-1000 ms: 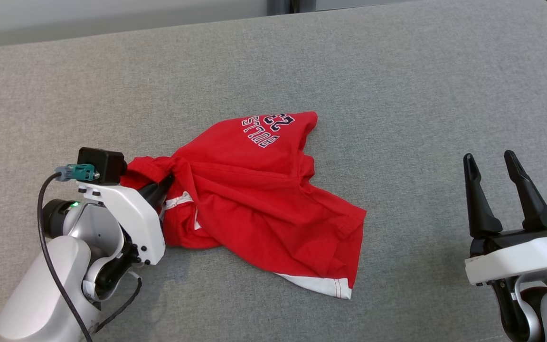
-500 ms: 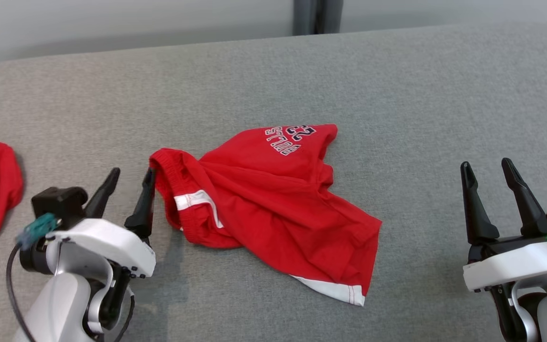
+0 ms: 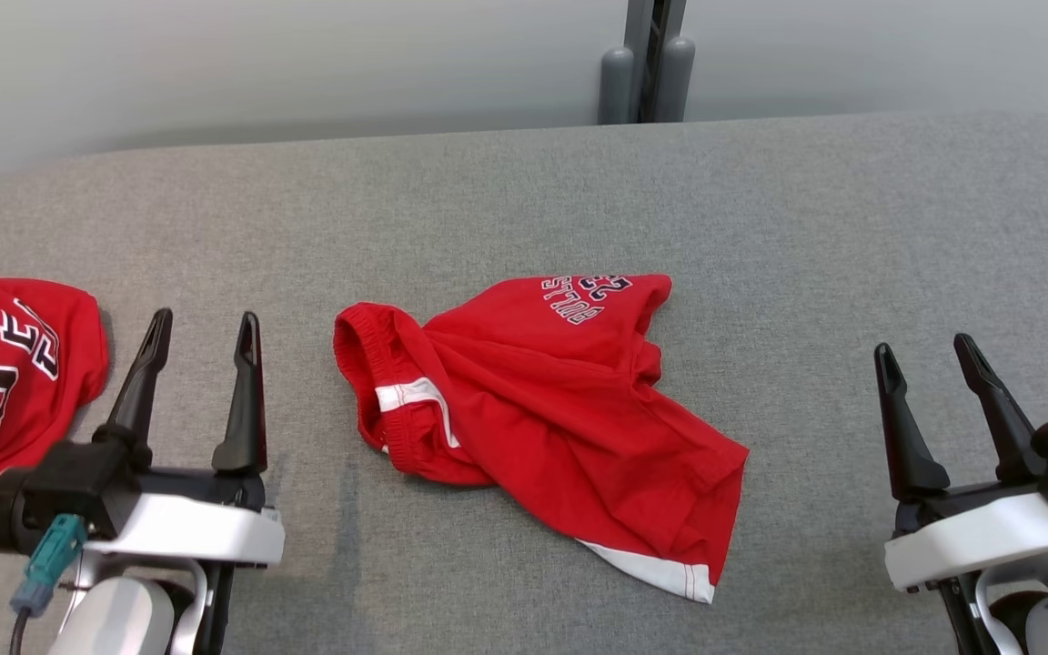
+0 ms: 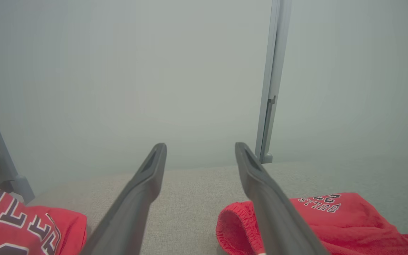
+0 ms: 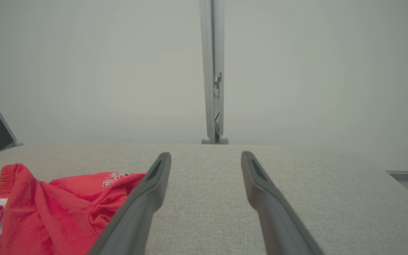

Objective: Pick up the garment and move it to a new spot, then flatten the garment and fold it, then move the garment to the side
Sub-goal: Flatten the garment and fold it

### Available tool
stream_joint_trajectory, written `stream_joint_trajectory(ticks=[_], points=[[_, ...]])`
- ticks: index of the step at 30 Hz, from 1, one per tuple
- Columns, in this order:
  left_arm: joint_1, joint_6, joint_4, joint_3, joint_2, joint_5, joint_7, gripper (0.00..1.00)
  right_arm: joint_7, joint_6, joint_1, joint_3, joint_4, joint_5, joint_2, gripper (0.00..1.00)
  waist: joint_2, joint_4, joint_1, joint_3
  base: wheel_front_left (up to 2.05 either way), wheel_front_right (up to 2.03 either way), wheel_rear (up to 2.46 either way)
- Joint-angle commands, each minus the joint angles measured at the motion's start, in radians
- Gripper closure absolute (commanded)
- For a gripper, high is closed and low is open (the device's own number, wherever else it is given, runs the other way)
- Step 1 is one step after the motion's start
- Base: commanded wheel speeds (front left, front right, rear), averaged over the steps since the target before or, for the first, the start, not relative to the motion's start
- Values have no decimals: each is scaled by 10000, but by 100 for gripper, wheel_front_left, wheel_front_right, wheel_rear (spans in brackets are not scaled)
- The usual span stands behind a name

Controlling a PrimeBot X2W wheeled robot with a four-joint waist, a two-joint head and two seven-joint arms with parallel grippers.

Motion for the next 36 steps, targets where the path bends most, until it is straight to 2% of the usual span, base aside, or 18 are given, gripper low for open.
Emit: stream_joint_trajectory(ticks=[1, 17, 22, 29, 36], points=[[135, 49, -52, 9, 87, 47, -59, 0, 30, 1, 124, -50, -62, -66, -41, 0, -1, 17, 0, -75, 0, 0, 0], [318, 19, 19, -315, 188, 0, 324, 0, 250, 1, 380, 55, -386, -142, -40, 0, -1, 177, 0, -146, 0, 0, 0], [225, 40, 21, -354, 183, -7, 329, 0, 756, 1, 774, 988, -60, -241, -138, 0, -1, 230, 0, -35, 0, 0, 0], [63, 68, 137, -397, 105, -60, 288, 0, 1427, 0, 1315, 2547, 618, -44, -805, 0, -1, 314, 0, 253, 0, 0, 0], [-105, 16, 250, -481, -2, -72, 220, 0, 1535, 0, 889, 3590, 1397, 280, -1185, 0, -1, 455, 0, 570, 0, 0, 0]])
